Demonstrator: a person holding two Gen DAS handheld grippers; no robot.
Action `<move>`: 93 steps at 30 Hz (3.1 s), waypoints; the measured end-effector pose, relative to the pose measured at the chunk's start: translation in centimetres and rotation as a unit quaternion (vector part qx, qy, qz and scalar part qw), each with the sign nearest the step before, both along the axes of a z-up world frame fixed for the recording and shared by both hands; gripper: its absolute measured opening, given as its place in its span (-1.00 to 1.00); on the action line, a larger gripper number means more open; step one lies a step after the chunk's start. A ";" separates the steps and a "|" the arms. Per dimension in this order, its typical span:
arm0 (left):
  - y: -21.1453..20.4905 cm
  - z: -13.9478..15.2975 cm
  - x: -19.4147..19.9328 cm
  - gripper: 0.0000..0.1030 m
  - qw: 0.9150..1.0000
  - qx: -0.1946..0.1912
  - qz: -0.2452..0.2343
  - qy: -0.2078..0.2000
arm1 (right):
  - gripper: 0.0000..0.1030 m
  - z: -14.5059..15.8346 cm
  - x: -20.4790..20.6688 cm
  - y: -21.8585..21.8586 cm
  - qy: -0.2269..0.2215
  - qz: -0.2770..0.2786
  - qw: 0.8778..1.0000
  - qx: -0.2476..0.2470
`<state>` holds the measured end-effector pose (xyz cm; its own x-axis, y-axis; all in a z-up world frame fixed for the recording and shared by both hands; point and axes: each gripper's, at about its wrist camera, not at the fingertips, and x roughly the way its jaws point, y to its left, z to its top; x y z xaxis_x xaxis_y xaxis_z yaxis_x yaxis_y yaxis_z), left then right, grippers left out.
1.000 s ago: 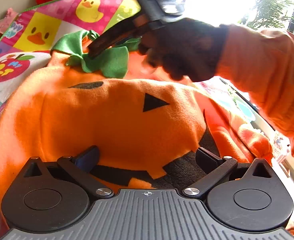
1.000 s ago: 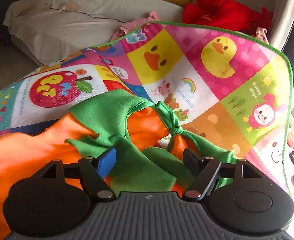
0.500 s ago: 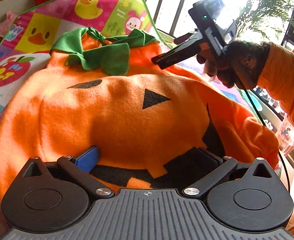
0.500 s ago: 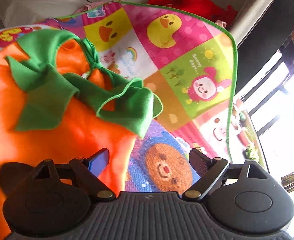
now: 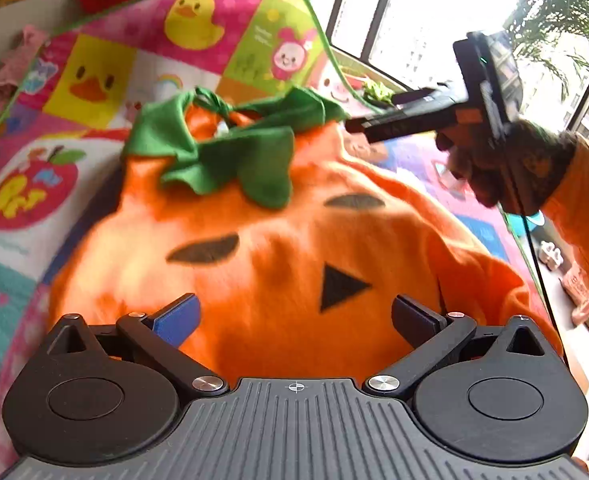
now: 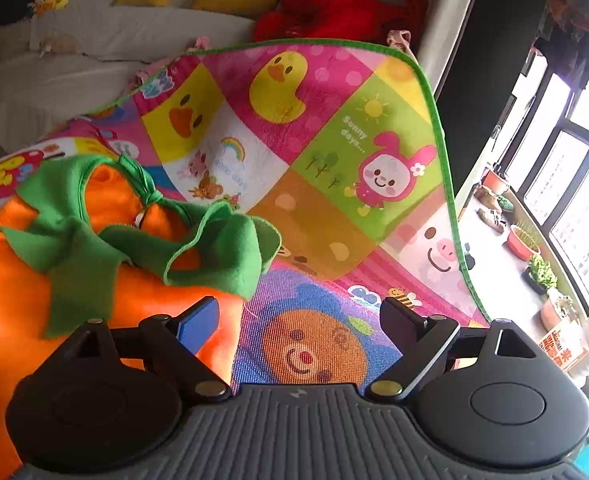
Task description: Fold clothes
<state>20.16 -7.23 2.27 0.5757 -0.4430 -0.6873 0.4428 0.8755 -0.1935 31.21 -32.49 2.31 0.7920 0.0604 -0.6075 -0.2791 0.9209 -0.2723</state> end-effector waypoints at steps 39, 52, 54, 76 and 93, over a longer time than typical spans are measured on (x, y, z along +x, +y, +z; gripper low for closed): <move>2.4 0.7 14.4 1.00 0.987 0.013 0.153 -0.048 | 0.05 -1.4 5.4 3.4 0.080 0.030 0.972 0.219; 4.4 0.9 14.2 1.00 0.982 -0.020 0.182 -0.046 | -0.16 -1.7 -2.8 5.4 0.154 0.223 0.952 0.139; 4.1 0.7 14.1 1.00 0.984 -0.027 0.172 -0.042 | -0.16 -1.5 -3.1 4.5 0.144 0.192 0.963 0.124; 2.2 -0.7 12.0 1.00 0.992 -0.040 0.119 -0.010 | -1.00 -2.5 3.7 4.2 0.093 0.065 0.977 0.182; 2.0 -1.3 12.3 1.00 0.991 -0.034 0.131 -0.003 | -0.99 -2.8 -4.4 1.0 0.110 0.102 0.987 0.064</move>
